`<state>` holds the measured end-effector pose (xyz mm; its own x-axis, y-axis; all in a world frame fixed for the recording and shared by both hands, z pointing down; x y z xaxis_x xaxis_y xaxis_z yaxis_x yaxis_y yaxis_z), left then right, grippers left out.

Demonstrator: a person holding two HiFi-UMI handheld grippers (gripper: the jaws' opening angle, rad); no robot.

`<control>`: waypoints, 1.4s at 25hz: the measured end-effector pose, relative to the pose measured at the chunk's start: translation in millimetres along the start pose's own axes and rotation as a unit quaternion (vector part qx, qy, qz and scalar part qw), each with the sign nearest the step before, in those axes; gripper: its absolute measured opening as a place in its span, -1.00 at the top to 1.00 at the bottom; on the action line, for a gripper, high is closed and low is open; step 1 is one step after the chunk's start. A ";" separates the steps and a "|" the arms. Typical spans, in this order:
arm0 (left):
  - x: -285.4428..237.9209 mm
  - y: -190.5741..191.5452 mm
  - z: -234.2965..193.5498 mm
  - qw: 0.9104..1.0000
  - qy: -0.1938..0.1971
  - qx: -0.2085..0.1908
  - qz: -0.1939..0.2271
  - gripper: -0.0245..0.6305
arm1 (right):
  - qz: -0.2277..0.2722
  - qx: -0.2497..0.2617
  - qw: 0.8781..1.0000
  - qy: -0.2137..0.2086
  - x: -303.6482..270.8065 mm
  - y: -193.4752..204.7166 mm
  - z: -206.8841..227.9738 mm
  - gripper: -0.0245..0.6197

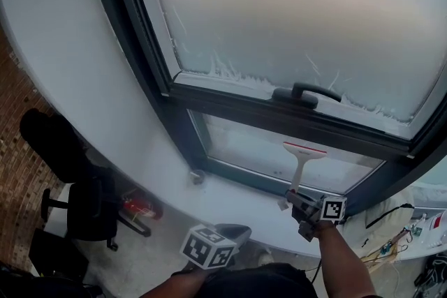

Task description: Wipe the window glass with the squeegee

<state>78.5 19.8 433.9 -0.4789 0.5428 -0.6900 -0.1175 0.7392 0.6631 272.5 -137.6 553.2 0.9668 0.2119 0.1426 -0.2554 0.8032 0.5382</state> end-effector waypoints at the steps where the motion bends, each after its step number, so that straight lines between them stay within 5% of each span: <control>1: -1.6 0.5 -0.2 1.000 0.000 0.001 -0.003 0.92 | 0.001 -0.005 1.000 0.003 1.9 1.9 3.9 0.66; 20: -27.0 8.0 -24.2 0.998 -0.021 0.032 -0.047 0.92 | -0.010 -0.073 0.997 0.015 11.5 39.5 74.3 0.66; 24: -34.2 11.0 -29.3 0.997 -0.029 0.043 -0.055 0.92 | -0.004 -0.128 0.992 0.025 14.7 56.1 91.6 0.66; 28: -39.7 13.3 -34.7 0.996 -0.037 0.054 -0.063 0.92 | -0.015 -0.111 0.994 0.015 12.8 61.0 107.7 0.66; 32: -46.7 15.6 -37.5 0.995 -0.038 0.066 -0.071 0.92 | -0.009 -0.173 0.983 0.054 17.7 76.6 123.9 0.66; 35: -53.5 17.4 -39.9 0.993 -0.039 0.077 -0.075 0.92 | -0.015 -0.155 0.988 0.022 10.7 76.4 135.7 0.66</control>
<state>67.4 -12.3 494.0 -0.3959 0.4462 -0.8026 -0.0454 0.8634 0.5024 263.3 -149.5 708.6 0.9747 0.2046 0.0903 -0.2214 0.9400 0.2598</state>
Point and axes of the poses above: the fingertips, and each gripper's own axes: x backward along the fingers, z to its right, y out of its underside, the point moved 7 cm from there along x, backward along the fingers, and after that the axes turned 10 degrees about -y, right-handed, at the moved point
